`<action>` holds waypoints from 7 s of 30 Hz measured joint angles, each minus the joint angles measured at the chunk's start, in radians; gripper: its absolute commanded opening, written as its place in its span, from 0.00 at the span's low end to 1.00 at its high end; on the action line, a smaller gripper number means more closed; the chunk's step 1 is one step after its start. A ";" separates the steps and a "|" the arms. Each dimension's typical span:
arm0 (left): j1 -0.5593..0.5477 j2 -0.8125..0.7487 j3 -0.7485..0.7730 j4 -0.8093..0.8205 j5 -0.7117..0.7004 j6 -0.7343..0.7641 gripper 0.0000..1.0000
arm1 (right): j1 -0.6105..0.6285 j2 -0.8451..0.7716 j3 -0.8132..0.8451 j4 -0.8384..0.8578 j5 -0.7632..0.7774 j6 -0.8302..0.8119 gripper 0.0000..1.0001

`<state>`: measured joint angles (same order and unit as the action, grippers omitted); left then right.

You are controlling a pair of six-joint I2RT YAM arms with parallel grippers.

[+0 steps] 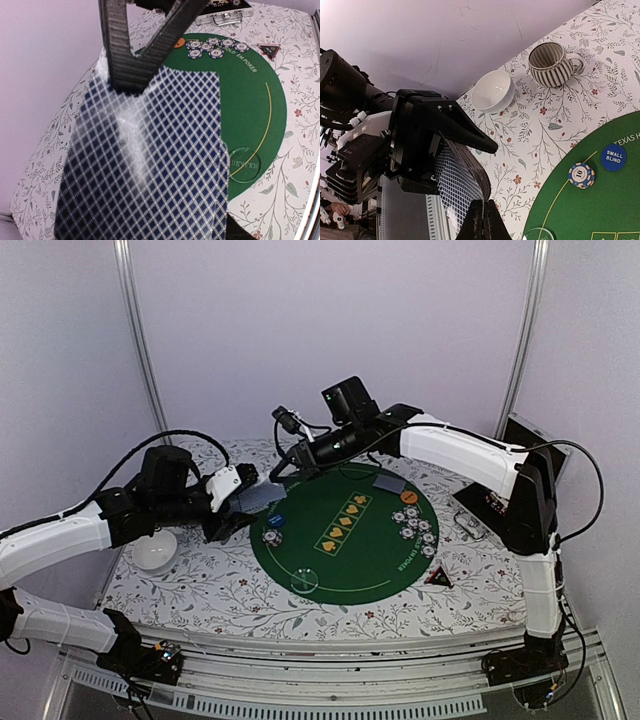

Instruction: Distribute texas hold em gaming equipment

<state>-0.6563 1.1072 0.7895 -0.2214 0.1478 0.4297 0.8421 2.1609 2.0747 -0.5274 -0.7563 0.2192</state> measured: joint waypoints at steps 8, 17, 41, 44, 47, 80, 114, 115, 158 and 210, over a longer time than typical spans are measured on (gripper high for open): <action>0.000 0.000 0.000 0.000 0.002 0.000 0.56 | -0.035 -0.033 0.030 -0.010 -0.052 0.005 0.01; 0.000 -0.001 0.000 0.000 0.005 0.000 0.56 | -0.180 -0.131 -0.013 0.063 -0.062 0.064 0.01; 0.000 -0.021 0.000 0.005 0.024 0.000 0.56 | -0.191 0.362 -0.135 0.584 0.128 0.809 0.55; 0.000 -0.021 0.000 0.007 0.024 0.000 0.56 | -0.196 0.358 -0.144 0.604 0.151 0.828 0.99; 0.000 -0.021 0.000 0.008 0.024 0.000 0.56 | -0.204 0.313 -0.216 0.572 0.222 0.779 0.99; 0.000 -0.021 0.000 0.022 0.027 0.008 0.56 | 0.020 0.025 -0.168 0.415 -0.105 0.161 0.91; 0.000 -0.021 -0.018 0.027 0.019 0.008 0.56 | 0.017 0.032 -0.016 0.114 0.000 -0.002 0.78; 0.000 -0.021 -0.018 0.027 0.019 0.008 0.56 | 0.019 0.033 -0.016 0.112 0.003 -0.001 0.78; 0.000 -0.021 -0.018 0.030 0.016 0.008 0.56 | -0.010 0.019 0.063 -0.049 -0.047 0.010 0.01; 0.000 -0.028 -0.018 0.030 0.017 0.008 0.56 | -0.133 -0.095 -0.024 0.116 -0.195 0.206 0.01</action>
<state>-0.6563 1.0790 0.7712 -0.1913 0.1650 0.4374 0.7090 2.0659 2.0510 -0.4114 -0.9508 0.4248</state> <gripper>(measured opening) 0.557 0.014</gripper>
